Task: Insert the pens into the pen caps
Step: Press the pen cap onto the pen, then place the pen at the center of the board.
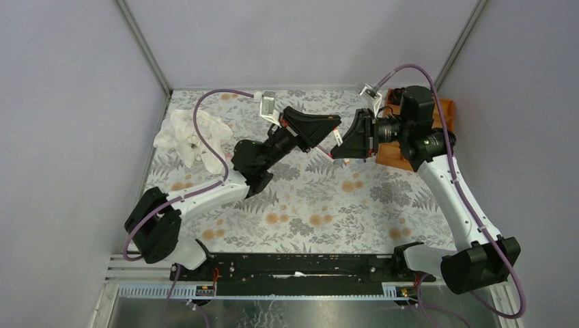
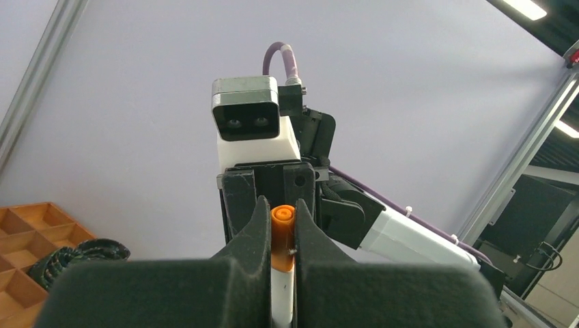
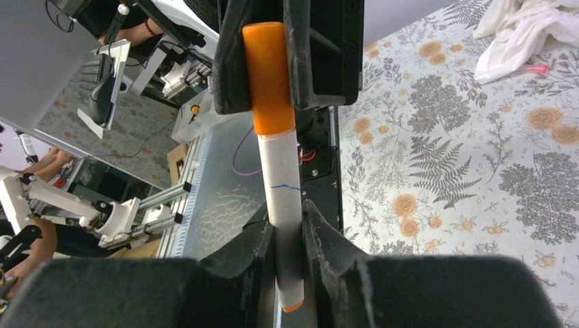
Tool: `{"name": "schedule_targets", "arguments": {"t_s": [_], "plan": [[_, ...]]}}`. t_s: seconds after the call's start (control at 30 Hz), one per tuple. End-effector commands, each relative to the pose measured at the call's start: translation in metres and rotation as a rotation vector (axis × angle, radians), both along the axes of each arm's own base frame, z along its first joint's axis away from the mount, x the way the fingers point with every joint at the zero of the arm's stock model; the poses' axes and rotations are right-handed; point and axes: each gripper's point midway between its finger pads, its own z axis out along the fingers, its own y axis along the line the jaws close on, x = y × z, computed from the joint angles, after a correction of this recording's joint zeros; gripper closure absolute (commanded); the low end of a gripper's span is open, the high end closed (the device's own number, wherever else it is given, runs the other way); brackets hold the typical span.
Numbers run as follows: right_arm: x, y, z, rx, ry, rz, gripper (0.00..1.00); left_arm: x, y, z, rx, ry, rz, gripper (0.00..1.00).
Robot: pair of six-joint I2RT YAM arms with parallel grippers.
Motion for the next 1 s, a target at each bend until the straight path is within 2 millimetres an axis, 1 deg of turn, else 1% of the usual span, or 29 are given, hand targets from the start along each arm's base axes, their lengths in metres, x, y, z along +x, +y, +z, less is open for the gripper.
{"name": "schedule_targets", "arguments": {"t_s": [0.0,0.1,0.23,0.4,0.47,0.77,0.97], "plan": [[0.091,-0.01,0.048,0.029,-0.251,-0.433,1.0,-0.151,-0.069,-0.135,0.426,0.125,-0.69,1.0],[0.092,-0.012,0.049,0.019,-0.26,-0.443,1.0,-0.154,-0.069,-0.142,0.446,0.136,-0.687,1.0],[0.094,-0.013,0.056,0.021,-0.276,-0.443,1.0,-0.158,-0.064,-0.155,0.497,0.151,-0.675,1.0],[0.095,-0.013,0.059,0.019,-0.288,-0.434,1.0,-0.164,-0.063,-0.166,0.548,0.169,-0.705,1.0],[0.097,-0.013,0.053,0.003,-0.26,-0.446,1.0,-0.167,-0.064,-0.169,0.557,0.173,-0.718,1.0],[0.107,-0.016,0.05,-0.017,-0.254,-0.496,1.0,-0.181,-0.079,-0.184,0.561,0.201,-0.732,1.0],[0.109,-0.019,0.049,-0.036,-0.275,-0.513,1.0,-0.187,-0.078,-0.193,0.587,0.217,-0.736,1.0]]}}
